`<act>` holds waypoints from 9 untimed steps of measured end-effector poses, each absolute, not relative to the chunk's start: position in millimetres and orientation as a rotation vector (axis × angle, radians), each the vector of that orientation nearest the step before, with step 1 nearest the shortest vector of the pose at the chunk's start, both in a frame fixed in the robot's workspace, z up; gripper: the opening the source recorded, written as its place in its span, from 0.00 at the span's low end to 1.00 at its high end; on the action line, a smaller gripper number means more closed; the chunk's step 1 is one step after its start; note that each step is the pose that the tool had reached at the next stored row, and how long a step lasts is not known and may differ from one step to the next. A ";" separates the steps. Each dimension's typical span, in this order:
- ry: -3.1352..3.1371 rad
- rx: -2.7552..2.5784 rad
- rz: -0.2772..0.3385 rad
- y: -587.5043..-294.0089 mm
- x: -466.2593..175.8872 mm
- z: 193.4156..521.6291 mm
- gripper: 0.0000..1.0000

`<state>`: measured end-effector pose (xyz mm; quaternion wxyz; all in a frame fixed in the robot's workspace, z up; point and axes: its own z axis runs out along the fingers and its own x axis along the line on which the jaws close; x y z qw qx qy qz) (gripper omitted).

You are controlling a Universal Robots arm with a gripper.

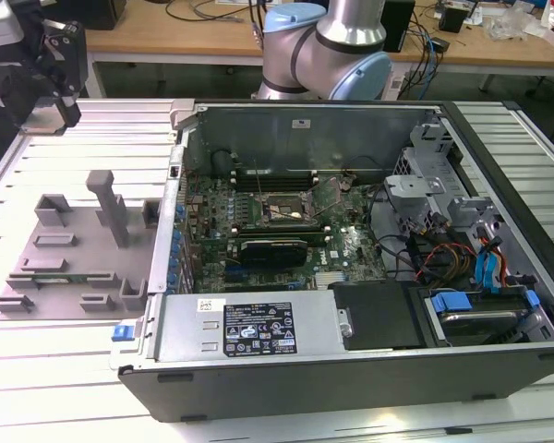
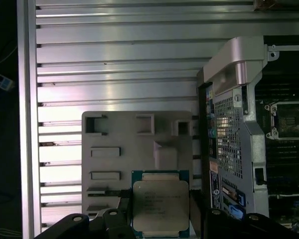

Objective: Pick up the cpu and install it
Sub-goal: 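Pick up the cpu and move it towards the insertion slot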

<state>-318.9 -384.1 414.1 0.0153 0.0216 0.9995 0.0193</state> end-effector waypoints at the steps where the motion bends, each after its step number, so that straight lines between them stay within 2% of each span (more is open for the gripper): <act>1: 3.110 0.067 0.060 -384.0 -317.4 414.1 0.55; 9: 3.110 0.067 0.060 -384.0 -299.4 414.1 0.55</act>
